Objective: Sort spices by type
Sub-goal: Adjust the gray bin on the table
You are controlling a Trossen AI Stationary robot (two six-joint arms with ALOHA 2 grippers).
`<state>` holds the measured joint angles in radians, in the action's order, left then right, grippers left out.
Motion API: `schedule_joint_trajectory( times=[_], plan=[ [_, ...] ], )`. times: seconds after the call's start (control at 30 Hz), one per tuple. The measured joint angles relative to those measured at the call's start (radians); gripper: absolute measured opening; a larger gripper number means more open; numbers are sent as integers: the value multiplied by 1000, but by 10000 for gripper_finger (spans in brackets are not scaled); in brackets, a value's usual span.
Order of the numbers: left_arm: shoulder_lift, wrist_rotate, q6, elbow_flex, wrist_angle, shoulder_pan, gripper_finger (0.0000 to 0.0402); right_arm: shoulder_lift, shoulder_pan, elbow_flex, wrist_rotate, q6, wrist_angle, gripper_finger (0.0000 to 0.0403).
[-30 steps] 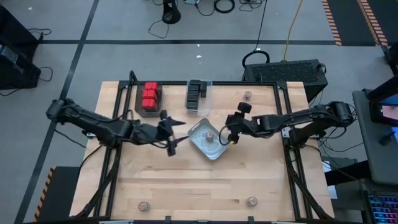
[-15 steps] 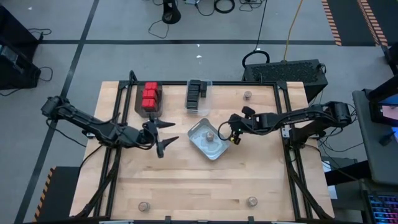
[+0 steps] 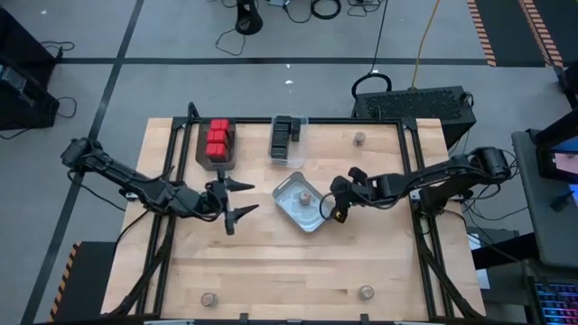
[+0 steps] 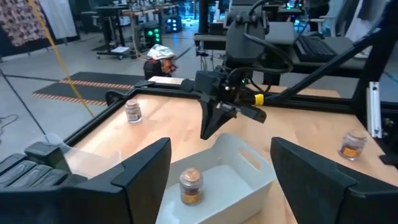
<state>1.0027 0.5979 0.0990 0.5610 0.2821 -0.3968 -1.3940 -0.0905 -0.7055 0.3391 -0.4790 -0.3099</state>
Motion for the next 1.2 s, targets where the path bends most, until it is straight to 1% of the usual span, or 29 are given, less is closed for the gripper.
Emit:
schedule_joint_trajectory(
  times=[0.23, 0.6, 0.77, 0.83, 0.97, 1.0, 1.07, 1.2],
  plan=[
    [0, 0, 0, 0, 1, -36, 281, -38, -80, 0, -3, -75, 31, 0],
    [0, 7, 1, 0, 3, -73, 281, -46, -180, 1, -6, -86, 238, 0],
    [0, 8, 0, 0, 7, -79, 281, -46, -232, -16, -3, -114, 239, 0],
    [0, 8, 0, 0, 8, -82, 281, -46, -247, -22, 37, -102, 236, 0],
    [0, 8, 1, 0, 8, -82, 281, -43, -259, -26, 249, -104, 192, 0],
    [0, 8, 1, 0, 8, -82, 281, -43, -255, -26, 276, -115, 182, 0],
    [0, 8, 1, 0, 8, -84, 281, -49, -241, -26, 282, -140, 168, 0],
    [0, 9, 1, 0, 13, -89, 281, -91, -225, -27, 221, -166, 171, 0]
  ],
)
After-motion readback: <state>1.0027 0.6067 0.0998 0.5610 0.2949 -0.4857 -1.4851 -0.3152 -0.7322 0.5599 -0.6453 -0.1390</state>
